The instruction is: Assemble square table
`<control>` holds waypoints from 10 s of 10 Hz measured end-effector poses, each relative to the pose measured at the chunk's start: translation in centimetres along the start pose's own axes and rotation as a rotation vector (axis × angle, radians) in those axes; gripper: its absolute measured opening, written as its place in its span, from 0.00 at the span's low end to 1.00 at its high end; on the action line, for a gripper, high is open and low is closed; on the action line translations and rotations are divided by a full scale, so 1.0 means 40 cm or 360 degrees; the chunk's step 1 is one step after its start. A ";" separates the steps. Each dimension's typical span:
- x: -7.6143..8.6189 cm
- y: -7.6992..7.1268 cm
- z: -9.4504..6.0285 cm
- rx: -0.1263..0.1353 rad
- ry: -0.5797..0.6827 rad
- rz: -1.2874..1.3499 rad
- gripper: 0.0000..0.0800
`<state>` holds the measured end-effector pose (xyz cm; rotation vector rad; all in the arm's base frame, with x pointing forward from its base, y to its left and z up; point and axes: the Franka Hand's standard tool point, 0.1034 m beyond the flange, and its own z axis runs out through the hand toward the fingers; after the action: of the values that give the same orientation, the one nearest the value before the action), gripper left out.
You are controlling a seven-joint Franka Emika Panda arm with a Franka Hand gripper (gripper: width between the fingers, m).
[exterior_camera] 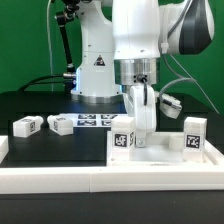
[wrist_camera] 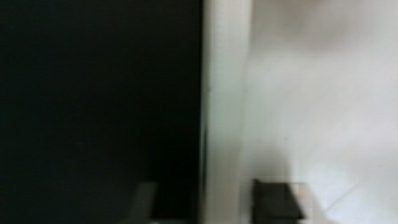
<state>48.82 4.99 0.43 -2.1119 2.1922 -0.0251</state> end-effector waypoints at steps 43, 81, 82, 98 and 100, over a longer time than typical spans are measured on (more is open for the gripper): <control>0.203 -0.034 -0.024 -0.0129 0.0127 -0.2495 0.07; 0.003 -0.310 -0.047 -0.0438 0.0053 -0.4946 0.07; -0.015 -0.328 -0.046 -0.0428 0.0061 -0.4959 0.07; 0.044 -0.353 -0.134 -0.0531 0.0082 -0.4830 0.81; 0.054 -0.292 -0.150 -0.0503 0.0068 -0.4667 0.81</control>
Offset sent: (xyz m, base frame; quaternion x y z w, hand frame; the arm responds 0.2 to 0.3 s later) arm 0.0061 -0.0095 0.0038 0.0000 -0.0059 -0.0120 0.9999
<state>59.88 2.04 7.20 -2.6085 -2.0484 0.0592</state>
